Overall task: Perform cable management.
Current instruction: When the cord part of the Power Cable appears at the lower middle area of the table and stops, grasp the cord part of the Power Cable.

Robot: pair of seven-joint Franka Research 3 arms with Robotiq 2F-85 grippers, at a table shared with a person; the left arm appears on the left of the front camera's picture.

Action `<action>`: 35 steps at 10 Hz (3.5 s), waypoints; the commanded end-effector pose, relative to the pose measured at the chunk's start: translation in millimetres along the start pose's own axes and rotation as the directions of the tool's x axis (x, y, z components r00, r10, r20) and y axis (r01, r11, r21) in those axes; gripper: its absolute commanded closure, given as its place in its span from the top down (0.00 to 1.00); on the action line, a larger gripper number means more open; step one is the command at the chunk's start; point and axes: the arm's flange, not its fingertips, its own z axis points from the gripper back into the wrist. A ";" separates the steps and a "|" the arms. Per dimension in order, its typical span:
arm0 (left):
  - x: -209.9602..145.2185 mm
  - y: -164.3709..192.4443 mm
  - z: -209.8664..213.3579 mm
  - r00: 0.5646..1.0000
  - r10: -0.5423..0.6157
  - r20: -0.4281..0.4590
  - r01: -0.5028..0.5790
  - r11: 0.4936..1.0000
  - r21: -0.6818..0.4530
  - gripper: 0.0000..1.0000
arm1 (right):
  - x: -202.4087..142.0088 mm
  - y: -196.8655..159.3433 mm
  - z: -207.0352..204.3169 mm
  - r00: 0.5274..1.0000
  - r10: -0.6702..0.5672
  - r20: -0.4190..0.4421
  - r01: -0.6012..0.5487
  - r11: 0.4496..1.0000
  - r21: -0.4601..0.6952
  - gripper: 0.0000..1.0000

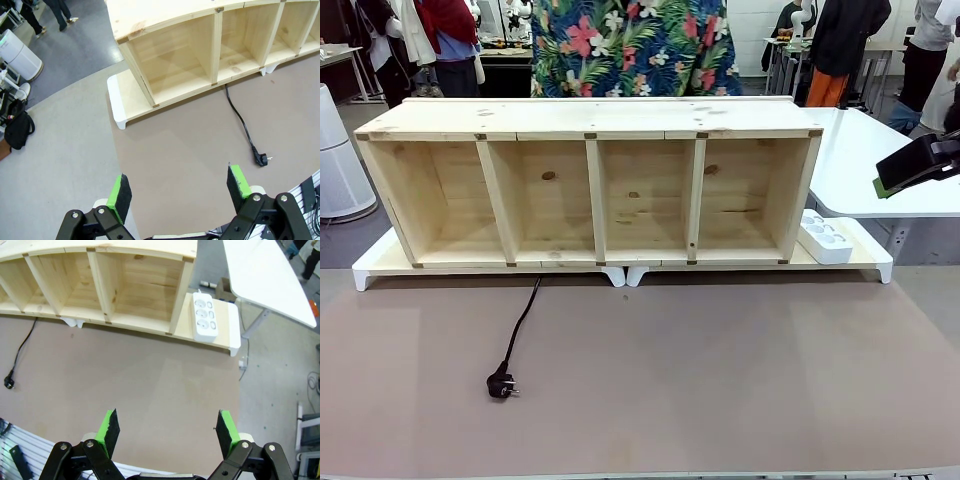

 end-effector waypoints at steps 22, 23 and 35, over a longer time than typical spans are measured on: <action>-0.2 0.6 0.4 1.000 0.004 0.001 -0.004 1.000 0.001 1.00 | 58.9 161.4 -88.7 0.987 -0.059 -0.149 0.075 0.991 0.108 1.00; -0.2 0.6 0.4 1.000 0.004 0.001 -0.004 1.000 0.001 1.00 | 66.8 182.4 -97.7 0.984 -0.084 -0.157 0.101 0.990 0.100 1.00; -0.2 0.6 0.4 1.000 0.004 0.001 -0.004 1.000 0.001 1.00 | 86.6 374.9 -237.7 0.916 -0.130 -0.379 0.157 0.987 0.041 1.00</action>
